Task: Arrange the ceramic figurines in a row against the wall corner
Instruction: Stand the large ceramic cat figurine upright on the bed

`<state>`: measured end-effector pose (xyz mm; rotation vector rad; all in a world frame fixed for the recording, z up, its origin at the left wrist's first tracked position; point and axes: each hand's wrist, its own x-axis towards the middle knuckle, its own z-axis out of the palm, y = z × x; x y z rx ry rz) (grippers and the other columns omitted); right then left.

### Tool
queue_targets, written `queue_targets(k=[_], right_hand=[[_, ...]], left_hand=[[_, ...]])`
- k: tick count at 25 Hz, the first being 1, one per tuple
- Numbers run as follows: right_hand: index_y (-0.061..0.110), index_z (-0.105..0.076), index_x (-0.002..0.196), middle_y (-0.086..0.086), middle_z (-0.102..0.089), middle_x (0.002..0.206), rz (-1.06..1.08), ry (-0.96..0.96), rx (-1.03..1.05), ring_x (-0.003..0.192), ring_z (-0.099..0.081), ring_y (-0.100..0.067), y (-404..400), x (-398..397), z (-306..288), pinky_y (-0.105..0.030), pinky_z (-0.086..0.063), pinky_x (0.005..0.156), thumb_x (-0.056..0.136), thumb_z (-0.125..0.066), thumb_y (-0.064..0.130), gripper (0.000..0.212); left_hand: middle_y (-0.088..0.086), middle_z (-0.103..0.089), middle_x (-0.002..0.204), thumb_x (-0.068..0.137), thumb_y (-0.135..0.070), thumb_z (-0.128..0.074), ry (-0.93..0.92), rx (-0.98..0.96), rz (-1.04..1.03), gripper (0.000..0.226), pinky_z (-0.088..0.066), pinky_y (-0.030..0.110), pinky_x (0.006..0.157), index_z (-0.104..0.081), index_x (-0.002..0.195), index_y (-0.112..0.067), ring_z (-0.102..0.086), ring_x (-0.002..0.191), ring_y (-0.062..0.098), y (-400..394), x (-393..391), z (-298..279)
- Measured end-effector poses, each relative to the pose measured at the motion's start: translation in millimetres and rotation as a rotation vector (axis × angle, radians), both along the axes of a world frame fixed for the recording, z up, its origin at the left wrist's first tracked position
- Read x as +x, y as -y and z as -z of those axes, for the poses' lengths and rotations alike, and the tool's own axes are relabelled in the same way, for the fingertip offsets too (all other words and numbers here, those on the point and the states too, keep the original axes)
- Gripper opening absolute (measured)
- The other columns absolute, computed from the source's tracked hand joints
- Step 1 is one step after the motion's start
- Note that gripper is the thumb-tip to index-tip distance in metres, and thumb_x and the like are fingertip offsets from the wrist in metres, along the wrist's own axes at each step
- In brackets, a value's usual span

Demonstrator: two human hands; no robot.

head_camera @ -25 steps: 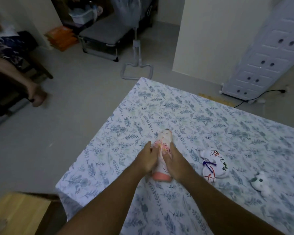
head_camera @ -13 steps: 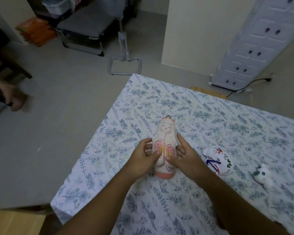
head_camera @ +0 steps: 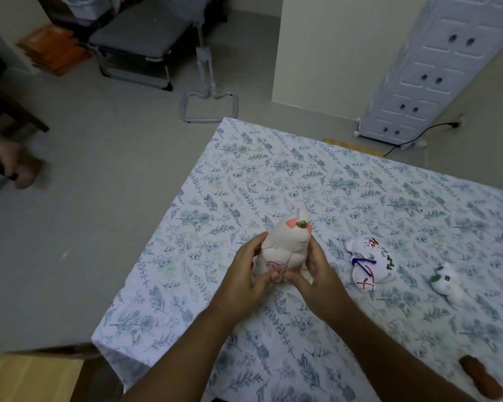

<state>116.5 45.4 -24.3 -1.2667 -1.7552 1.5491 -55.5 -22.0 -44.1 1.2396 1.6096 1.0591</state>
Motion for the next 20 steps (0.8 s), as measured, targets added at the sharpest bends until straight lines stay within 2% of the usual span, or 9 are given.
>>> queue_targets(k=[2, 5, 10, 13, 15, 18, 20], right_hand=[[0.064, -0.034, 0.134, 0.030, -0.058, 0.133, -0.008, 0.001, 0.001, 0.130, -0.055, -0.001, 0.1, 3.2, 1.4, -0.029, -0.049, 0.104, 0.087, -0.069, -0.004, 0.089], [0.062, -0.038, 0.132, 0.025, -0.060, 0.132, -0.021, -0.014, -0.005, 0.130, -0.056, -0.008, -0.6, 3.7, -2.3, -0.040, -0.051, 0.105, 0.087, -0.067, -0.008, 0.088], [0.064, -0.041, 0.127, 0.024, -0.060, 0.130, -0.032, -0.042, 0.017, 0.129, -0.057, -0.010, -0.4, 1.7, -3.8, -0.041, -0.051, 0.106, 0.086, -0.064, -0.011, 0.089], [0.057, -0.041, 0.131, 0.021, -0.059, 0.132, -0.039, -0.063, 0.017, 0.130, -0.056, -0.012, 0.0, 1.8, 0.5, -0.041, -0.051, 0.106, 0.086, -0.063, -0.013, 0.086], [0.051, -0.040, 0.134, 0.021, -0.059, 0.133, -0.049, -0.078, 0.027, 0.131, -0.055, -0.010, 0.6, 0.9, 0.6, -0.038, -0.051, 0.106, 0.086, -0.062, -0.015, 0.084], [0.044, -0.037, 0.137, 0.030, -0.060, 0.128, -0.040, -0.050, 0.025, 0.128, -0.054, 0.002, 3.3, 0.7, -8.0, -0.017, -0.049, 0.100, 0.088, -0.062, -0.014, 0.080], [0.044, -0.036, 0.140, 0.039, -0.055, 0.130, -0.043, 0.037, 0.110, 0.126, -0.049, 0.014, 9.5, 7.0, -13.6, -0.007, -0.041, 0.098, 0.092, -0.067, 0.003, 0.071]], left_hand=[[-0.005, -0.045, 0.151, 0.093, -0.028, -0.070, -0.049, -0.001, -0.001, 0.070, -0.049, 0.041, 0.108, -0.032, 0.152, -0.029, -0.047, 0.137, 0.011, 1.8, 1.9, 7.9], [-0.005, -0.041, 0.154, 0.095, -0.032, -0.067, -0.074, 0.006, 0.013, 0.071, -0.047, 0.043, 0.110, -0.027, 0.154, -0.028, -0.044, 0.140, 0.013, 2.5, 2.5, 9.0], [-0.005, -0.040, 0.155, 0.096, -0.030, -0.065, -0.051, 0.007, 0.016, 0.072, -0.046, 0.044, 0.111, -0.024, 0.155, -0.030, -0.043, 0.141, 0.013, 1.2, 2.8, 14.6], [-0.006, -0.040, 0.156, 0.096, -0.029, -0.064, -0.049, 0.003, 0.015, 0.073, -0.044, 0.046, 0.113, -0.023, 0.156, -0.033, -0.041, 0.143, 0.014, 2.1, 3.1, 19.0], [-0.007, -0.040, 0.157, 0.097, -0.031, -0.064, -0.046, 0.003, 0.018, 0.073, -0.043, 0.046, 0.113, -0.022, 0.156, -0.035, -0.041, 0.143, 0.012, 1.7, 3.3, 17.5], [-0.007, -0.031, 0.163, 0.099, -0.034, -0.060, -0.166, 0.009, -0.002, 0.072, -0.034, 0.043, 0.120, -0.019, 0.158, -0.031, -0.029, 0.149, 0.007, 5.5, 10.0, 8.7], [-0.008, -0.022, 0.165, 0.101, -0.036, -0.057, -0.306, 0.051, -0.097, 0.070, -0.023, 0.033, 0.124, -0.019, 0.159, -0.025, -0.017, 0.152, 0.004, 17.7, 21.5, -3.4]])
